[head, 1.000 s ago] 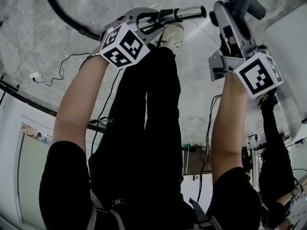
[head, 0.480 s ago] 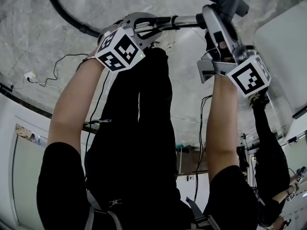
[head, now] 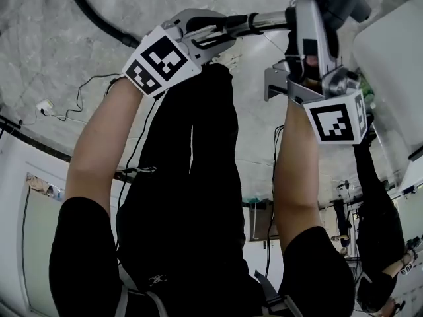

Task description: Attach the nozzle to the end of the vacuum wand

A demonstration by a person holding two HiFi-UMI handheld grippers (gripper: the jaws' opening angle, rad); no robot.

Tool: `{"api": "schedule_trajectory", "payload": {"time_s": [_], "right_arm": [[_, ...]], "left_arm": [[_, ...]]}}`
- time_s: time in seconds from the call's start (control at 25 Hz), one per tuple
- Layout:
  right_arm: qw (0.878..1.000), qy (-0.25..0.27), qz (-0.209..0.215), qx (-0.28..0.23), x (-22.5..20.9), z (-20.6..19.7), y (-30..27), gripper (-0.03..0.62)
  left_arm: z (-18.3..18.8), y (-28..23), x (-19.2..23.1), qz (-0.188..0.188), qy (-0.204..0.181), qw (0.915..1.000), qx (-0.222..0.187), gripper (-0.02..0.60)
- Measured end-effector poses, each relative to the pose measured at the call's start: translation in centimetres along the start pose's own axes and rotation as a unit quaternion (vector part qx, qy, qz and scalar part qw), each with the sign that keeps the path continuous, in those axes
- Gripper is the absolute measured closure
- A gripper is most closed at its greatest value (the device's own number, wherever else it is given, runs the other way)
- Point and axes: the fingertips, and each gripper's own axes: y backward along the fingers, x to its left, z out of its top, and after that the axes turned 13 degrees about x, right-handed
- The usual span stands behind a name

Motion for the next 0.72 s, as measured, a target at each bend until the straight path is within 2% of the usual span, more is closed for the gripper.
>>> {"api": "schedule_trajectory", "payload": {"time_s": [0.12, 0.2, 0.24, 0.36, 0.4, 0.44, 0.56, 0.72], "right_arm": [[0.994, 0.096, -0.041, -0.013, 1.8, 1.6, 0.3, 0.407], [0.993, 0.106, -0.042, -0.017, 1.5, 3.1, 0.9, 0.407], [0.995, 0.092, -0.029, -0.011, 1.1, 3.5, 1.1, 0.407], [0.998, -0.03, 0.04, 0.023, -1.0, 2.5, 0.8, 0.407], [0.997, -0.05, 0.046, 0.028, -1.6, 1.6, 0.7, 0.408], [0.998, -0.046, 0.04, 0.028, -1.8, 0.9, 0.6, 0.408], [0.999, 0.027, -0.008, 0.019, -1.3, -0.5, -0.1, 0.408], [1.0, -0.01, -0.006, 0.01, -2.0, -0.4, 0.5, 0.41]], "left_arm": [[1.6, 0.6, -0.2, -0.008, 0.012, 0.9998, -0.013, 0.416], [3.4, 0.2, -0.5, -0.01, 0.015, 0.9997, -0.016, 0.416], [4.1, -0.1, -0.6, -0.009, 0.016, 0.9997, -0.015, 0.416], [3.4, -0.9, -0.9, -0.003, 0.014, 0.9999, -0.005, 0.416], [2.7, -1.1, -0.9, -0.003, 0.014, 0.9999, -0.001, 0.416], [2.0, -1.2, -0.8, -0.003, 0.014, 0.9999, 0.002, 0.416], [0.4, -1.6, -0.2, -0.004, 0.017, 0.9999, 0.001, 0.416], [0.8, -1.9, -0.6, 0.007, 0.02, 0.9998, 0.001, 0.416]]}}
